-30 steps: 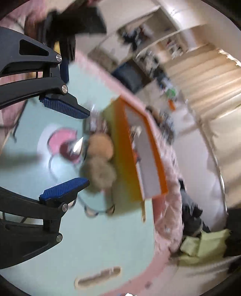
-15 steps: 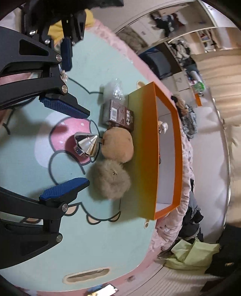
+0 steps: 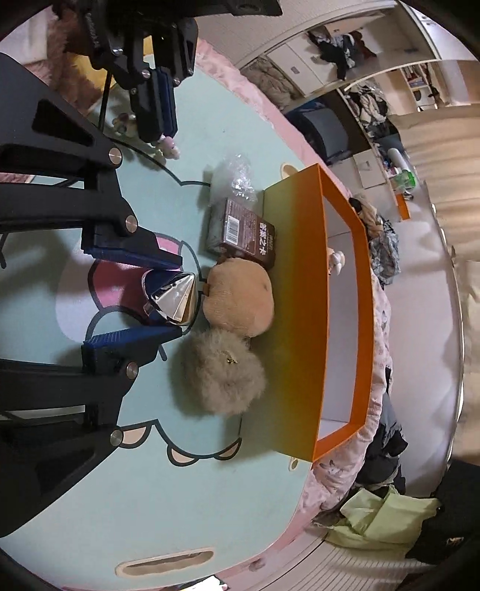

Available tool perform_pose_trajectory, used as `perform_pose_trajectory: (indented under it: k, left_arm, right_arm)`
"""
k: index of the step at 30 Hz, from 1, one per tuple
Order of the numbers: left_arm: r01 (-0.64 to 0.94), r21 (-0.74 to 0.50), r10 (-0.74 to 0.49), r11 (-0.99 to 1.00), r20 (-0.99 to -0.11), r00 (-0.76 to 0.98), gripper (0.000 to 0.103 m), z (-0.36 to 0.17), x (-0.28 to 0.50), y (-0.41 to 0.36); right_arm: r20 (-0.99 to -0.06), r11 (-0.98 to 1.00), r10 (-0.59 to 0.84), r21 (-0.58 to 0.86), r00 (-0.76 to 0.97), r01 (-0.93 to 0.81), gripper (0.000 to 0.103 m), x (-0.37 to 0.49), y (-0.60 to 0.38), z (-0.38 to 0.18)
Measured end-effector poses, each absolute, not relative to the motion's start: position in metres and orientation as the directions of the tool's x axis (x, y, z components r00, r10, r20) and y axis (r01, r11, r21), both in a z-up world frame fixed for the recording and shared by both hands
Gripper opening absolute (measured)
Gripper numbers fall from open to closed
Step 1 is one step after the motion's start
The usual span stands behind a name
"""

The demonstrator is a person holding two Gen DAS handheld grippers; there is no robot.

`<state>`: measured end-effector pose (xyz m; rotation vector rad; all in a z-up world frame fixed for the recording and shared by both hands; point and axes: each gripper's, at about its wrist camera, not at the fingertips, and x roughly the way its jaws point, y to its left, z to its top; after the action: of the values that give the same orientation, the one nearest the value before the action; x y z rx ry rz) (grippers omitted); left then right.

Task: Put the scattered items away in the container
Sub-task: 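Grasp silver cone with right tool while left tool grasps beaded bracelet, then drop bracelet into box with left tool while right tool drops silver cone in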

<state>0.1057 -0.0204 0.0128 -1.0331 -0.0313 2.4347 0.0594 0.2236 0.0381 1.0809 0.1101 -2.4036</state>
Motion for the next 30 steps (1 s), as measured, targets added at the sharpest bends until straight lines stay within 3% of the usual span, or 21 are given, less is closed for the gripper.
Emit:
perform_pose_trajectory:
  k: [4, 15, 21, 25, 30]
  left_arm:
    - [-0.434, -0.220, 0.463, -0.874, -0.650, -0.603, 0.008, 0.021, 0.104, -0.024]
    - [-0.430, -0.198, 0.469, -0.881, -0.476, -0.743, 0.008, 0.095, 0.046, -0.018]
    - [-0.380, -0.295, 0.481, -0.876, -0.547, -0.685, 0.008, 0.098, -0.036, -0.005]
    - [-0.331, -0.305, 0.450, -0.893, -0.622, -0.641, 0.008, 0.078, -0.078, 0.008]
    - [-0.292, -0.327, 0.438, -0.899, -0.645, -0.626, 0.009, 0.060, -0.091, 0.010]
  right_arm:
    - [-0.702, -0.872, -0.423, 0.144, -0.572, 0.468, 0.032, 0.062, 0.228, 0.043]
    - [-0.604, -0.855, -0.494, 0.207, -0.626, 0.476, 0.032, 0.039, 0.235, 0.094]
    - [-0.593, -0.883, -0.460, 0.228, -0.661, 0.410, 0.032, -0.015, 0.234, 0.110]
    - [-0.628, -0.918, -0.380, 0.168, -0.679, 0.359, 0.032, -0.048, 0.223, 0.102]
    - [-0.655, -0.946, -0.307, 0.129, -0.690, 0.299, 0.032, -0.069, 0.216, 0.097]
